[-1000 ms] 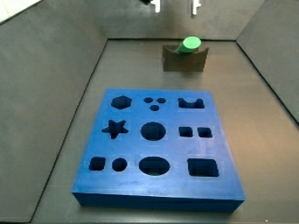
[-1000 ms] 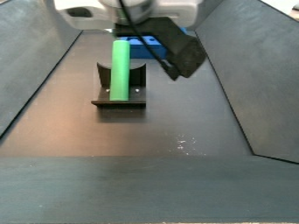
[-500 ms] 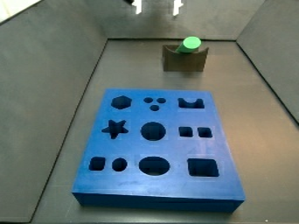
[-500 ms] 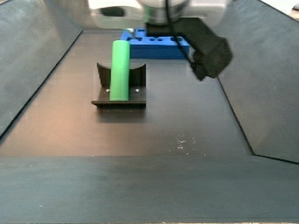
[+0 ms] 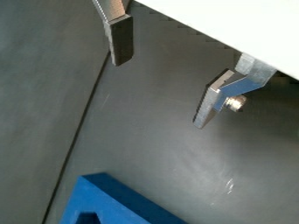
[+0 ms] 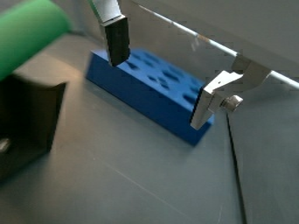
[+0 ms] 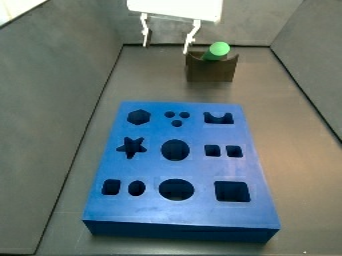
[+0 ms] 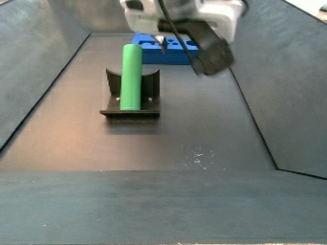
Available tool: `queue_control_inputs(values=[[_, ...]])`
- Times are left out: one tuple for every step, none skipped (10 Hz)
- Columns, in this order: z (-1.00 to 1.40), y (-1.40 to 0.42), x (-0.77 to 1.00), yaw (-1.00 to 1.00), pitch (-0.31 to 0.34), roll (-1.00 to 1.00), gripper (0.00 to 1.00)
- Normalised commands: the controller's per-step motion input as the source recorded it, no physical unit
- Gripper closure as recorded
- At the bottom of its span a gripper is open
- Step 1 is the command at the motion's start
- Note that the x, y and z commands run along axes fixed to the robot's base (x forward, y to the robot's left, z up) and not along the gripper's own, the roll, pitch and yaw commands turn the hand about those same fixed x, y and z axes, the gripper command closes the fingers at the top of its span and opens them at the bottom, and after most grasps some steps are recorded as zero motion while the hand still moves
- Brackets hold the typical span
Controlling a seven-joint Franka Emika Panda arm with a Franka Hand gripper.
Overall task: Pick up the oval object. Move up. Place the oval object on the fixture. Regrasp the oval object. Move to above the board. Insert the oval object.
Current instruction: Regrasp the oval object.
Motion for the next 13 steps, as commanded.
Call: queue_control_inputs(values=[[-0.01, -0.13, -0.04, -0.93, -0.131, 1.00, 0.00], [0.00, -0.03, -0.05, -0.94, -0.159, 1.00, 0.00], [0.00, -0.02, -0.04, -0.94, -0.178, 1.00, 0.00], [0.00, -0.02, -0.04, -0.95, -0.194, 1.00, 0.00], [0.01, -0.02, -0.05, -0.95, -0.214, 1.00, 0.00], [0.01, -0.02, -0.05, -0.95, -0.227, 1.00, 0.00], [0.01, -0.01, -0.05, -0.95, -0.232, 1.00, 0.00], [0.01, -0.01, -0.05, -0.96, -0.238, 1.00, 0.00], [0.01, -0.01, -0.05, -0.96, -0.237, 1.00, 0.00], [0.00, -0.01, -0.04, -0.97, -0.226, 1.00, 0.00], [0.00, -0.01, -0.04, -0.99, -0.208, 1.00, 0.00], [-0.01, -0.01, -0.05, -1.00, -0.187, 1.00, 0.00], [-0.01, -0.01, -0.05, -1.00, -0.162, 0.99, 0.00]])
